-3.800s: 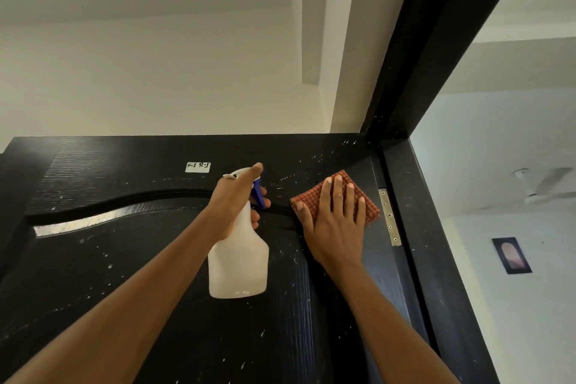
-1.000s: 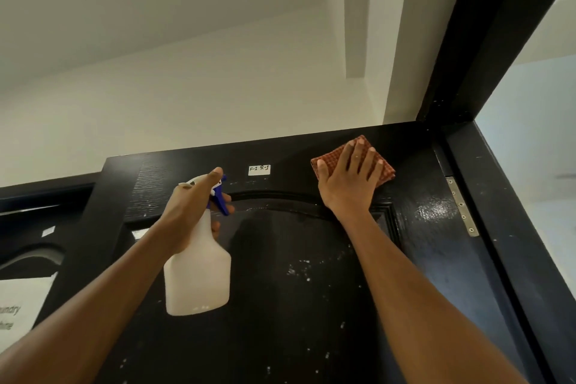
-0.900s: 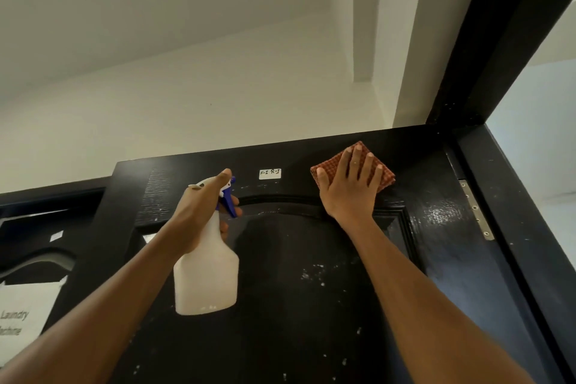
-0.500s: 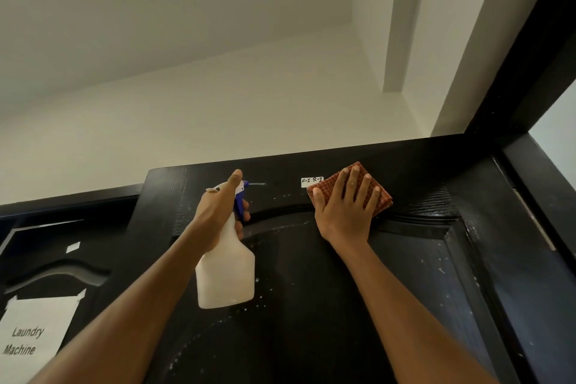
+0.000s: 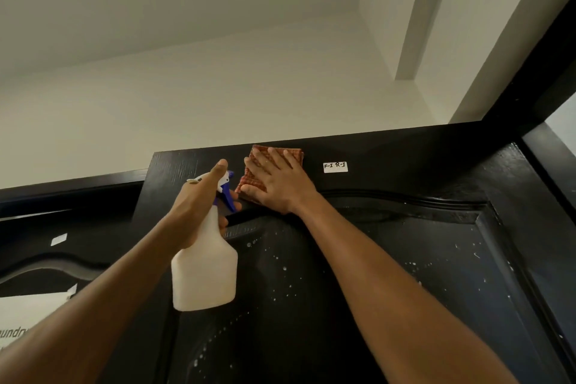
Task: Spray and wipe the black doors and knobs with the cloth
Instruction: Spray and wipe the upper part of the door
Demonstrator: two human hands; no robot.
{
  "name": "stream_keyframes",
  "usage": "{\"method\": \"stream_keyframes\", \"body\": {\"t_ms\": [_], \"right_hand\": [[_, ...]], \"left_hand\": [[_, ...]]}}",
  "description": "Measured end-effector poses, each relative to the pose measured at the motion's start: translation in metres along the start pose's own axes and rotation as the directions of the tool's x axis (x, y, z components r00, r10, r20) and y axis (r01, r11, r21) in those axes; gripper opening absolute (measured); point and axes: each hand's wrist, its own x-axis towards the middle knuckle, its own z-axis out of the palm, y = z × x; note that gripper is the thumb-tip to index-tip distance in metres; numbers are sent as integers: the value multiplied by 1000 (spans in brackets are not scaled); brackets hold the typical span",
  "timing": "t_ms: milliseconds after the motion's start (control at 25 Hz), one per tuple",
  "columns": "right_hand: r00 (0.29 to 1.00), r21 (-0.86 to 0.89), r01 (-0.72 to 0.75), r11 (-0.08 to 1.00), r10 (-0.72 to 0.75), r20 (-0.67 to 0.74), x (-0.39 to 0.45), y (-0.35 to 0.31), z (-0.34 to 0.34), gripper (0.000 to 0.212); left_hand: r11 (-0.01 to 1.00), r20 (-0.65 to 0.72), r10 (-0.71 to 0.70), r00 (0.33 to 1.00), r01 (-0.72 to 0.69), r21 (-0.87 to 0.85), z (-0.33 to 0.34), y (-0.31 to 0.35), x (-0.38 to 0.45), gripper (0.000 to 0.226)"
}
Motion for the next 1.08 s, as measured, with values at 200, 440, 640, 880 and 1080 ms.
{"method": "stream_keyframes", "body": {"t_ms": [200, 440, 640, 880, 1080], "right_hand": [[909, 25, -402, 915, 402, -108, -34, 105, -24, 85], [463, 296, -824, 483, 875, -139, -108, 199, -27, 92], [455, 348, -810, 472, 880, -136, -62, 132, -20, 89], [891, 151, -424, 893, 441, -108, 20, -55, 9, 83], [984, -13, 178, 984, -177, 29, 24, -116, 24, 74]], "left_hand": [[1000, 49, 3, 999, -3, -2, -8, -1, 5, 56], [998, 97, -15, 995, 21, -56, 3, -5, 8, 57], [999, 82, -29, 996, 32, -42, -7, -7, 6, 62], [998, -27, -46, 999, 47, 46, -59, -19, -8, 54], [991, -97, -96, 991, 105, 89, -90, -32, -26, 53]]}}
